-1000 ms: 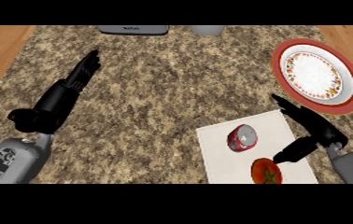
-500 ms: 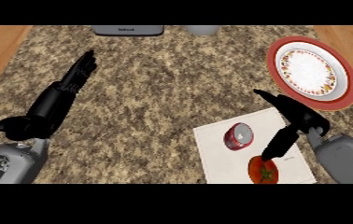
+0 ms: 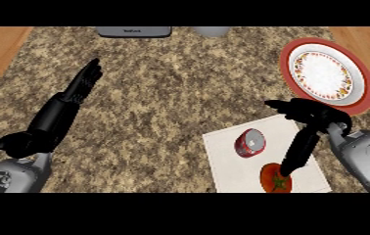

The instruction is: Pick the tomato from the placemat and place it in the plate

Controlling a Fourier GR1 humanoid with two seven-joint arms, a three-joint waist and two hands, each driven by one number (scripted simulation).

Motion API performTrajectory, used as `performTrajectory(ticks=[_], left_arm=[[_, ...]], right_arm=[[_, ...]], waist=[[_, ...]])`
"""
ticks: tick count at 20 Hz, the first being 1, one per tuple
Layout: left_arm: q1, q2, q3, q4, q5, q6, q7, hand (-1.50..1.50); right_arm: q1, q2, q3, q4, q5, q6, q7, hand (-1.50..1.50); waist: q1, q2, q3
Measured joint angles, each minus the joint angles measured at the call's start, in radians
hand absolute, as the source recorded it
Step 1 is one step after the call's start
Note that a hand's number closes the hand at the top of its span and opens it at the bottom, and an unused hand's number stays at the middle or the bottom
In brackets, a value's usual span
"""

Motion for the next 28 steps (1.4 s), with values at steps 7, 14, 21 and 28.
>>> performTrajectory(ticks=[7,14,21,28], left_arm=[[-0.011,-0.020,0.023,0.010,-0.013,-0.022,0.010,0.00],[0.026,-0.033,0.052,-0.024,-0.033,-0.051,0.018,0.00],[0.001,-0.060,0.081,0.009,-0.056,-0.081,0.020,0.00],[0.012,-0.085,0.092,-0.017,-0.084,-0.090,0.041,0.00]], right_arm=[[-0.054,-0.069,-0.010,0.067,-0.075,0.040,0.033,-1.50],[-0.061,-0.075,-0.026,0.126,-0.105,0.074,0.024,-1.50],[-0.052,-0.048,0.002,0.173,-0.102,0.121,-0.006,-1.50],[-0.006,-0.014,0.060,0.174,-0.069,0.148,-0.019,-1.50]], waist=[[0.000,0.001,0.000],[0.001,0.001,0.000],[-0.001,0.002,0.001],[-0.001,0.001,0.001]])
